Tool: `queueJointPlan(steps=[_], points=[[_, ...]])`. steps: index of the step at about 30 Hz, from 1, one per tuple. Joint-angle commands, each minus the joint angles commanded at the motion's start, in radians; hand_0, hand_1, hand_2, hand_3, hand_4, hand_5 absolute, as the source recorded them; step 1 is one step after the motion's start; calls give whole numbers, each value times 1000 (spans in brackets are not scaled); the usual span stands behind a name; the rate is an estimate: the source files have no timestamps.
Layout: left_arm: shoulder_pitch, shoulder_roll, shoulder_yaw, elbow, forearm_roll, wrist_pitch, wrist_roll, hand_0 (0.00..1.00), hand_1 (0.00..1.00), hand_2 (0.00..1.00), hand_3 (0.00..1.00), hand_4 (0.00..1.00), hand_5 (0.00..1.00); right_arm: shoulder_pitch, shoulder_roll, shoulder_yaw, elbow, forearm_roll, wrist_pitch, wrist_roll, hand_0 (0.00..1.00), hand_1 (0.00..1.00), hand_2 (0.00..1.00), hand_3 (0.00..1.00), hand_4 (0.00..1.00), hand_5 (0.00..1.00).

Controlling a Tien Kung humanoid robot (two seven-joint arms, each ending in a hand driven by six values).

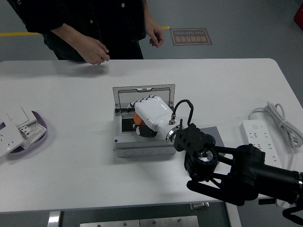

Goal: Pick up the cylinder from the cube,place it in the box,flap close box

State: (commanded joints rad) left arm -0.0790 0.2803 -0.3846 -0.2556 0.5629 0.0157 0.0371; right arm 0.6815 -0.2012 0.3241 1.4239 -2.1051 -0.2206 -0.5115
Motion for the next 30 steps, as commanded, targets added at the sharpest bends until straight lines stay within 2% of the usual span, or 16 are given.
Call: queueJointPlan(steps=[8, 13, 16, 20, 26, 29, 30], points=[[-1, -1, -2, -1, 4, 0, 1, 596, 621, 613, 637, 702, 216, -7, -6, -2, 0, 35, -16, 15, 768, 658, 638, 683, 610, 346], [-3, -2, -10, -4, 12, -1, 1, 596, 621, 614, 637, 703, 217, -24, -20, 12, 17, 85, -44, 38, 767, 656, 638, 685, 635, 364], [-3, -2, -17, -6, 18, -1, 1, 596, 621, 614, 637, 703, 217, -42, -44, 38, 53, 140, -68, 59, 767, 656, 638, 685, 635, 364], [0, -4, -20, -5, 19, -1, 2, 596, 621, 614, 637, 704, 216, -62, -103, 92, 135, 223, -95, 87, 768, 654, 635, 679, 644, 370], [1, -5, -18, -4, 18, 0, 3, 596, 621, 616, 637, 704, 216, -39, -170, 168, 268, 317, -117, 105, 748, 641, 617, 665, 656, 386], [-1, -4, -16, -5, 18, -1, 3, 596, 621, 616, 637, 704, 216, -7, -174, 191, 269, 337, -121, 112, 748, 641, 617, 665, 656, 386], [-2, -4, -15, -5, 18, -1, 3, 596, 621, 616, 638, 703, 215, 6, -172, 194, 254, 355, -123, 120, 715, 622, 602, 651, 650, 380]])
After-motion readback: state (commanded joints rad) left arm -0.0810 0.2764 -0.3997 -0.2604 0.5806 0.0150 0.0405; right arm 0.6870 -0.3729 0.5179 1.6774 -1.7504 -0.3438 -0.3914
